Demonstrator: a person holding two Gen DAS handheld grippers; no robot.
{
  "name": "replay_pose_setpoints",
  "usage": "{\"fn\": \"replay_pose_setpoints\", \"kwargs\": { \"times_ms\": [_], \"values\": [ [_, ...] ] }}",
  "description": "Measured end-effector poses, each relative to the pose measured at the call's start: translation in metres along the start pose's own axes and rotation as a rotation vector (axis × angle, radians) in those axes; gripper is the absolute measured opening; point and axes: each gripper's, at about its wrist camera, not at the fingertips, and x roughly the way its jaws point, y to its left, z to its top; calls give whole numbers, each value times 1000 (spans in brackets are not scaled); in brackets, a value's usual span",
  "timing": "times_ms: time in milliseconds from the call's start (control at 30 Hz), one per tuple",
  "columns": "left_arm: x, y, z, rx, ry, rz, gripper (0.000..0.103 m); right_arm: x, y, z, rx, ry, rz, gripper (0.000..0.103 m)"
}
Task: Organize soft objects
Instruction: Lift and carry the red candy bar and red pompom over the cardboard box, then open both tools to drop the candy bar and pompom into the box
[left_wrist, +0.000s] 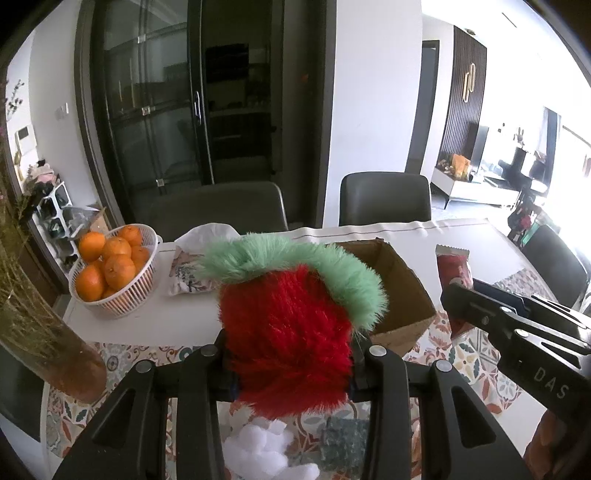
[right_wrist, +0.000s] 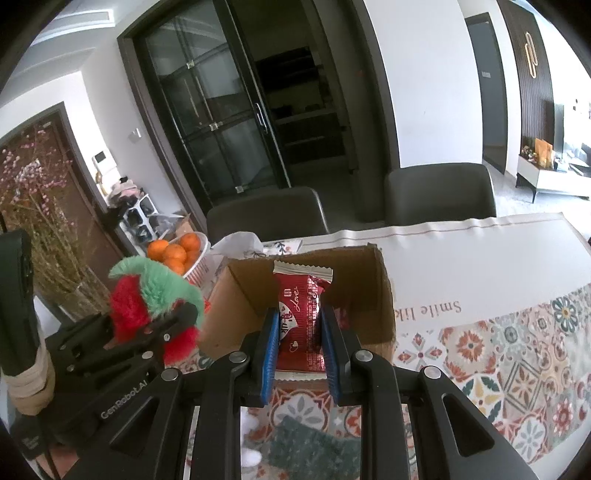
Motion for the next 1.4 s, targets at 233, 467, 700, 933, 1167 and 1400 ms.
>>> {"fn": "replay_pose_setpoints", "kwargs": {
  "times_ms": [233, 467, 700, 933, 1167, 1400],
  "values": [
    [24, 3, 15, 10, 38, -1, 39, 26, -7, 16, -13, 49, -3, 24],
    [54, 5, 22, 10, 104, -14, 39, 56, -14, 26, -30, 118, -22, 24],
    [83, 6, 23, 21, 158, 5, 39, 84, -22, 28, -49, 182, -46, 24],
    [107, 8, 18, 33, 214, 24, 39, 114, -30, 24, -54, 265, -47, 24],
    [125, 10, 12, 18, 279, 23, 41, 136, -34, 16, -59, 328, -54, 24],
    [132, 12, 7, 12, 306, 31, 56, 145, -37, 11, -48, 357, -51, 29]
  ]
}}
